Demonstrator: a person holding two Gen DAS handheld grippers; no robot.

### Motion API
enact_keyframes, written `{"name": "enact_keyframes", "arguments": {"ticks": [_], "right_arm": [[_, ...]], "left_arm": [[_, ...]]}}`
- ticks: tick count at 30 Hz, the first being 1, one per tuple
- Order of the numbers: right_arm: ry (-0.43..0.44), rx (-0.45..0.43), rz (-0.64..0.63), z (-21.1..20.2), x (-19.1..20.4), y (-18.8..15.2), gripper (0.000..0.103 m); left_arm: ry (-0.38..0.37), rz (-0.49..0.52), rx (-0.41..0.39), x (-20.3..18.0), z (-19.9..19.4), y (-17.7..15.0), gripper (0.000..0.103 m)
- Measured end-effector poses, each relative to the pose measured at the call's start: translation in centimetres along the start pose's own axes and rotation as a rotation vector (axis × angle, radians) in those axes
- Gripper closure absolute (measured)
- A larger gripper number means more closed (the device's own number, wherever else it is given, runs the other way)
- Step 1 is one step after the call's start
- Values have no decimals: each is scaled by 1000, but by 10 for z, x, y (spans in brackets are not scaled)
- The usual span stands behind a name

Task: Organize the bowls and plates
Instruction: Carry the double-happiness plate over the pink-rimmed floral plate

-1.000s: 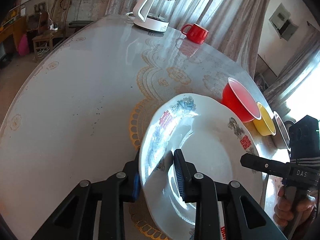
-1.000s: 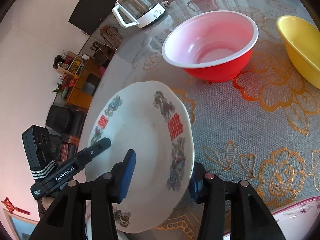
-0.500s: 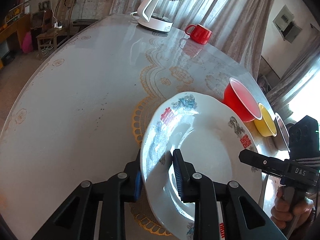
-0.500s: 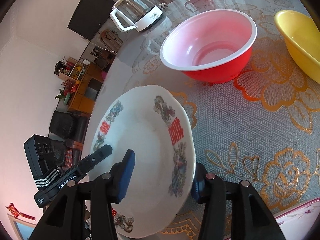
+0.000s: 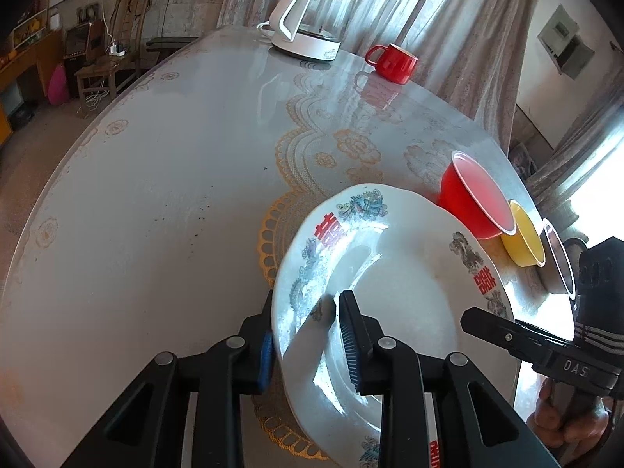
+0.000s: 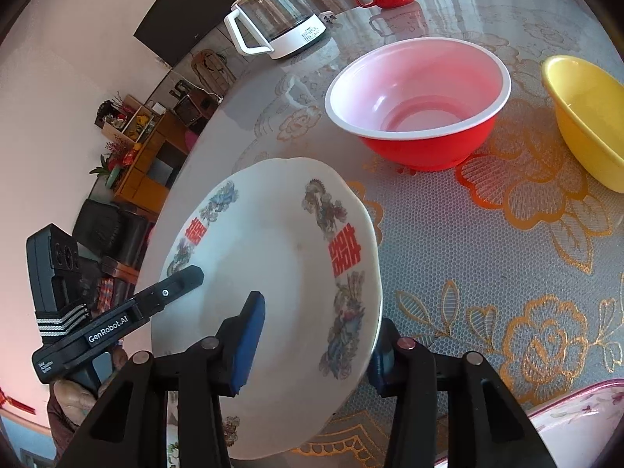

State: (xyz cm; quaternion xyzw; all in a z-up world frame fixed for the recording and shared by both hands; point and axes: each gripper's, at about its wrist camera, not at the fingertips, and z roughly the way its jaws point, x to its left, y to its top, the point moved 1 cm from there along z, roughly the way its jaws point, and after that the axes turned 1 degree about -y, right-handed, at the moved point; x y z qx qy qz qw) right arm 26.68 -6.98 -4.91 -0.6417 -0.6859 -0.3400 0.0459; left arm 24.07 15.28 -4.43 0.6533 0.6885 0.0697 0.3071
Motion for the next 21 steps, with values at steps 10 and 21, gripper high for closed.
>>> {"name": "enact_keyframes", "arguments": {"ticks": [10,21], "right_arm": [[-21,-2,-21,-4,-1,-7,56],[-9,2,-10,-2,-1,-7,54]], "left_arm": [[-34,16,-4,7,-4,-9,77],[-7,35,-39,-1,-5,-6,74]]}}
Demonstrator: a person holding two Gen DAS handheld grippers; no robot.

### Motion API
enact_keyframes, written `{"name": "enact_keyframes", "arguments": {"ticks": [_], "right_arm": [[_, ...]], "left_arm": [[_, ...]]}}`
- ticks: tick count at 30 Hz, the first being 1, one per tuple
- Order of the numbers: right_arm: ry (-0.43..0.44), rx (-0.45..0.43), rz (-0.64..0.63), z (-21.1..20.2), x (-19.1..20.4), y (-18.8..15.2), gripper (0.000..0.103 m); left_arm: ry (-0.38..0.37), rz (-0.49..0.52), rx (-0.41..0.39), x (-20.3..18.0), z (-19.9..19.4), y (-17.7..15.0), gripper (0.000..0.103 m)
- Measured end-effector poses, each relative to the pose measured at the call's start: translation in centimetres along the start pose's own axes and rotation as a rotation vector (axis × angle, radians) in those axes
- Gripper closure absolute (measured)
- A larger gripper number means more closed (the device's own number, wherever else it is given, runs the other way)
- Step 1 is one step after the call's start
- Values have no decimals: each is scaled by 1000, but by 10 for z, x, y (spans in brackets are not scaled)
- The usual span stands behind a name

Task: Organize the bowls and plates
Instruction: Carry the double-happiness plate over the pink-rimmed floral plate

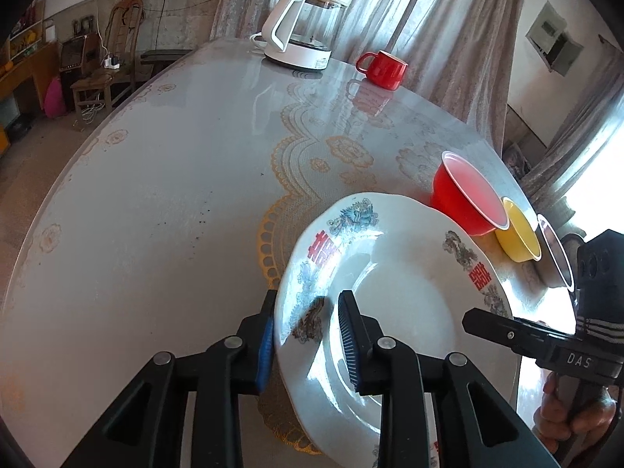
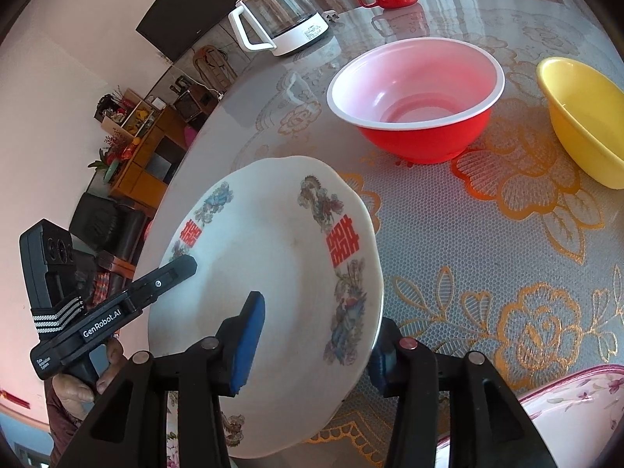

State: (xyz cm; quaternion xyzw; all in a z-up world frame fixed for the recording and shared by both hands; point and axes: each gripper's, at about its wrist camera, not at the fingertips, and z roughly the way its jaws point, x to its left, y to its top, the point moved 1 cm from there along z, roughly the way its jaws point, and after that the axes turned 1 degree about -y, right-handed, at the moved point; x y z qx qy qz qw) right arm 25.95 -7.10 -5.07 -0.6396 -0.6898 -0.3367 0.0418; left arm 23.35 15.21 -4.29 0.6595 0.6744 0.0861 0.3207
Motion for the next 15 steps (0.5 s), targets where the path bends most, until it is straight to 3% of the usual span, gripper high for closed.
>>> {"name": "enact_keyframes", "arguments": {"ticks": [2,5,11,15], "right_arm": [[-1,-16,5,-4,2,-2,50],[25,-35,-3,-7,3,-5,51],[-11,-50,-75,-17,11,-15,54],[-1,-38,-40,-21,6,-18,53]], "left_arm": [[-5,5,-3,1,-5,-5,74],[-13,-11,-8,5,-9,-7,74],[-39,-9,-16,3,-23,-15,74],[-51,-6,-21,-2,-30,-22,74]]}}
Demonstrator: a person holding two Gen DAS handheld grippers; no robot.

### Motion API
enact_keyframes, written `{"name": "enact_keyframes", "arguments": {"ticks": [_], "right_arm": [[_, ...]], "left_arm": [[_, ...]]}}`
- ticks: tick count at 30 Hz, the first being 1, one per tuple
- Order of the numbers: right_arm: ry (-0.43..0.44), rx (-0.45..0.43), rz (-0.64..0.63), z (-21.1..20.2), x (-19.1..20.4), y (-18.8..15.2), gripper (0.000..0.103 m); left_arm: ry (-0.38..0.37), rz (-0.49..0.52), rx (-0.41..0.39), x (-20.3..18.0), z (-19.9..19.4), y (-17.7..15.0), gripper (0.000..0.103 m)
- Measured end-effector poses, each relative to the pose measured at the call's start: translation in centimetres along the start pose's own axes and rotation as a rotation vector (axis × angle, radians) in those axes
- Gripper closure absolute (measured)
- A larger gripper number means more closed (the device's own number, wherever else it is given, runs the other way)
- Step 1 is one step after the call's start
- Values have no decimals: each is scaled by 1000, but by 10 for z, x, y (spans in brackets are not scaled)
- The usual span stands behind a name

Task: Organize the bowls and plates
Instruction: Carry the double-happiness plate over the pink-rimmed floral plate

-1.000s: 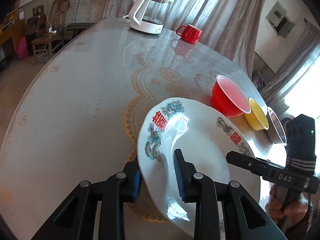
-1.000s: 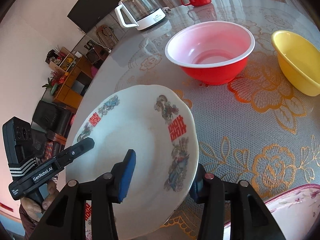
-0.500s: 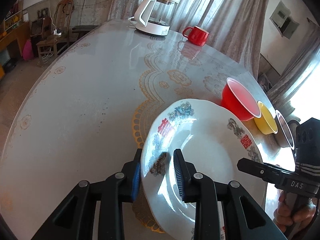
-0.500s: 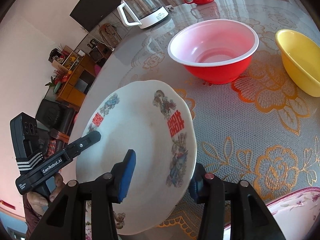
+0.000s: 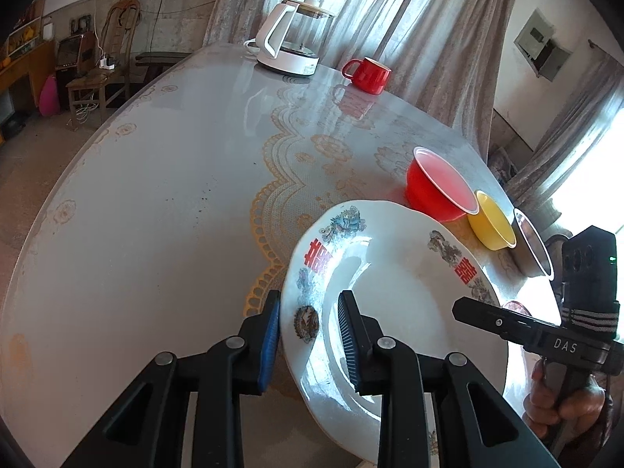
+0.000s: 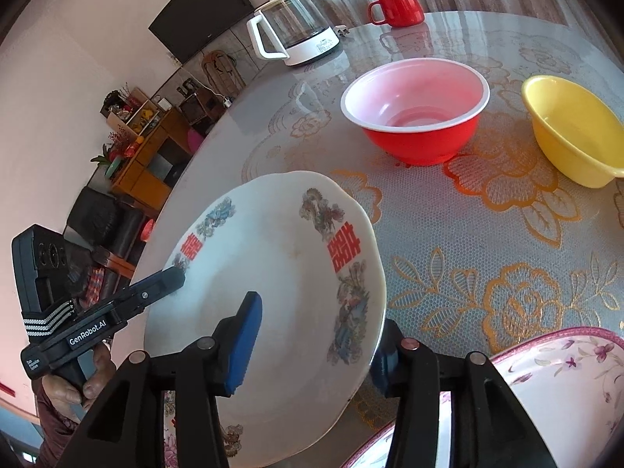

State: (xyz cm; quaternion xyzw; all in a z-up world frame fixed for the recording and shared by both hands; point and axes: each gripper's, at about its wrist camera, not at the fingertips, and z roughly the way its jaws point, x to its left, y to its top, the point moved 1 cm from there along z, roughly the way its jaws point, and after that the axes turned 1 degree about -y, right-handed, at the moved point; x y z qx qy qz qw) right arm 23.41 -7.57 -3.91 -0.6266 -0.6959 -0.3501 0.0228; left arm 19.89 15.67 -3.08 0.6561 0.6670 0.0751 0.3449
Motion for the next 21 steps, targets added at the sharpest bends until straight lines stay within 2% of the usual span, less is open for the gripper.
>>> {"name": "enact_keyframes", "arguments": {"ticks": [12,16,21], "right_arm": [[33,-42,18,-26,-2,-16,52],[-26,-62,-28,-30,0,-22,52],[-19,-77,-18,-40,-6,-28,52]], "left_arm": [[-49,30,-22,-24,-13,-20,74],[-61,43,-30,-33,-18,-25,74],[-74,61,-36,-44,-25,-31,74]]}}
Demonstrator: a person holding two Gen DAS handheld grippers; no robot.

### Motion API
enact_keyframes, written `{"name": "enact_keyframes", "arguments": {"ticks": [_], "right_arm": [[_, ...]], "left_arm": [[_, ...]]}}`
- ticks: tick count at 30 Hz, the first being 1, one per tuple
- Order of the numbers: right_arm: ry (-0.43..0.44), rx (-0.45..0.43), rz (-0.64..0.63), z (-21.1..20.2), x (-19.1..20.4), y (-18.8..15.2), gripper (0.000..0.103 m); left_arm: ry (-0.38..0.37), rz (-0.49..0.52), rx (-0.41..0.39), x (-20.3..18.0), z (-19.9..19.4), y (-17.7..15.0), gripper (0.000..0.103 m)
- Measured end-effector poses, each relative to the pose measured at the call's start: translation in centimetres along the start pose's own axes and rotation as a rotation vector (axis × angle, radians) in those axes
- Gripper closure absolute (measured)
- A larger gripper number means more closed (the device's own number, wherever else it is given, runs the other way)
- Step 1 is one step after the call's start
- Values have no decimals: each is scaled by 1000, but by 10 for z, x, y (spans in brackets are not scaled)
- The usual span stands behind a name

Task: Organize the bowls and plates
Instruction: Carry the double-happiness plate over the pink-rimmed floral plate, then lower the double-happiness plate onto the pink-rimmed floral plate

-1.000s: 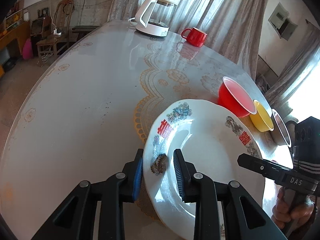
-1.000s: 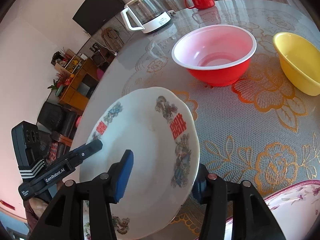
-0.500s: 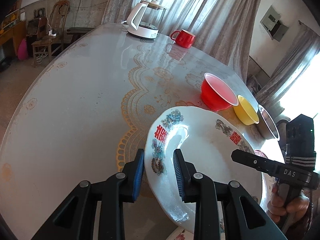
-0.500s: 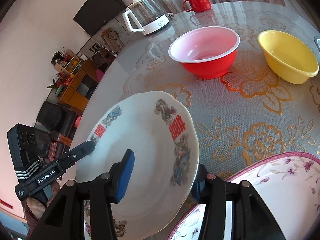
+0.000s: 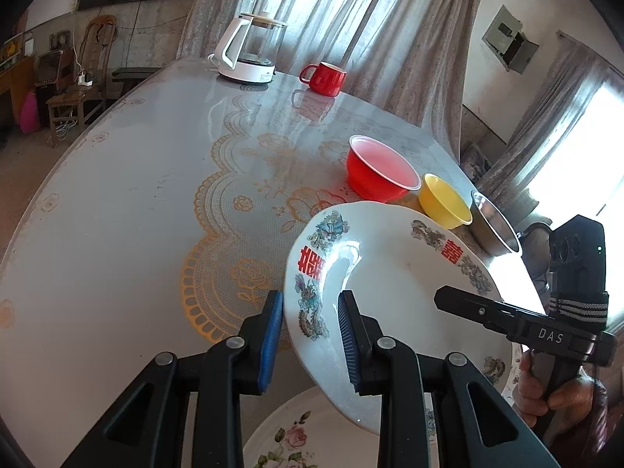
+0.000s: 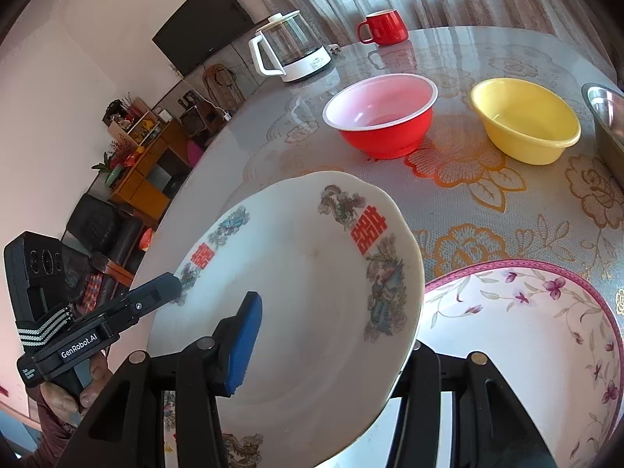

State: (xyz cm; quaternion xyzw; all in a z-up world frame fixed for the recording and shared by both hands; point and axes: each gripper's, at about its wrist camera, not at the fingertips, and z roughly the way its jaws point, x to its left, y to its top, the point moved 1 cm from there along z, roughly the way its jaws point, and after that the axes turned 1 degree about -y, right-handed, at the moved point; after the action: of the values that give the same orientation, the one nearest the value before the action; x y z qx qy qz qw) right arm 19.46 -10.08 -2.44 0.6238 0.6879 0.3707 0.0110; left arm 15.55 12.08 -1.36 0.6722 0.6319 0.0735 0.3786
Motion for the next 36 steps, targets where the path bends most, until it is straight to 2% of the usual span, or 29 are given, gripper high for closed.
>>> {"name": "enact_keyframes", "arguments": {"ticks": [7,15,23,36], "right_arm": [[-15,-18,5,-10,-6,-4,52],[-4,-51,12,-34,-15,-18,52],[-44,-73,43,-61,-33,-33,52],[-95,-68,137,-93,-72,-69,52]], "left_arm": [[-9,-4,-4,-11,-2,-2,74],[-58,16,-39,-38,-15,-8,74],[-104,27,-12,-63,-9,-19,75],[-136,116,25,-116,6,-38,74]]}}
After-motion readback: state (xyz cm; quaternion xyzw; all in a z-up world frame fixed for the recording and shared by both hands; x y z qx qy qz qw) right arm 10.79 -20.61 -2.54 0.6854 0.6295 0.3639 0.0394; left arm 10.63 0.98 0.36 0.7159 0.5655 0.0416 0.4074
